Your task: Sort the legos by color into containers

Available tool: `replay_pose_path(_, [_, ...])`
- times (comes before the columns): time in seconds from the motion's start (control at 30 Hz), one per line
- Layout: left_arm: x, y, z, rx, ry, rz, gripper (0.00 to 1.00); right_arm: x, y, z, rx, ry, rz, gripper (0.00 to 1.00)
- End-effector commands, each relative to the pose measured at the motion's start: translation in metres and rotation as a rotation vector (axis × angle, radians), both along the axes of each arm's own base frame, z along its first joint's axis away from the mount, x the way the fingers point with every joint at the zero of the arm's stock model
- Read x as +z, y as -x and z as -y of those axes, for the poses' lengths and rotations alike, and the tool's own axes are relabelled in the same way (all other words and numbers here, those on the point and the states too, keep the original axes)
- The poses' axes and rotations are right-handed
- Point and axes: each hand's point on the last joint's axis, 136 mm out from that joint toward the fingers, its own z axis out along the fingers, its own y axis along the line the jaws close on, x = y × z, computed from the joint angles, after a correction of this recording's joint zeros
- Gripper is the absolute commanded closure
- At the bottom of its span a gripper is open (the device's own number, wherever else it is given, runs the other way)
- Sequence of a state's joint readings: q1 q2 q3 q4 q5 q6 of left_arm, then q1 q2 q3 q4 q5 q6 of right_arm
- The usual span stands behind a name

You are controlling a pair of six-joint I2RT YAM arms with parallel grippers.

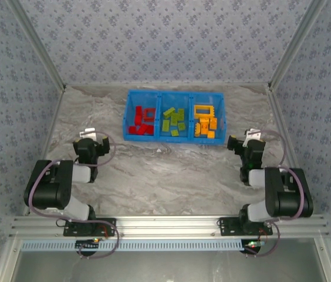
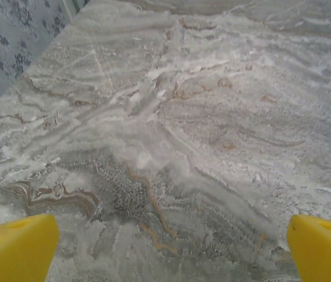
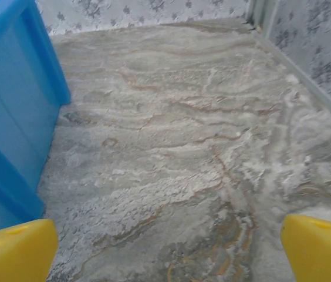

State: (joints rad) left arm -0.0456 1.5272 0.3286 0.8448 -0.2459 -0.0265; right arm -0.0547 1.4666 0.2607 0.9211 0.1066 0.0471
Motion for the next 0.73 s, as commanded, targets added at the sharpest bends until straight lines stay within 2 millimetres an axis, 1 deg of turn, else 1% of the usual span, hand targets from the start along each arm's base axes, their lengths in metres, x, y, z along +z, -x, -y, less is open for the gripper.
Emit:
replay_pose_path(0.0, [0.022, -0.021, -0.005, -0.007, 0.057, 0.07, 0.0, 0.011, -0.013, -0.006, 0.051, 0.003, 0.046, 0.0])
replay_pose_path(0.03, [0.021, -0.02, -0.006, -0.005, 0.067, 0.058, 0.01, 0.005, -0.017, -0.004, 0.046, -0.011, 0.002, 0.0])
replay_pose_path(0.1, [0.022, -0.02, -0.005, -0.007, 0.064, 0.064, 0.0, 0.004, -0.023, -0.006, 0.043, 0.016, -0.032, 0.0])
replay_pose_path(0.23, [0.022, -0.021, -0.006, -0.006, 0.063, 0.067, 0.01, 0.005, -0.025, -0.009, 0.031, 0.056, -0.03, 0.0])
replay_pose_path(0.7, [0.022, -0.021, -0.005, -0.007, 0.064, 0.065, 0.01, 0.004, -0.025, -0.009, 0.028, 0.059, -0.033, 0.0])
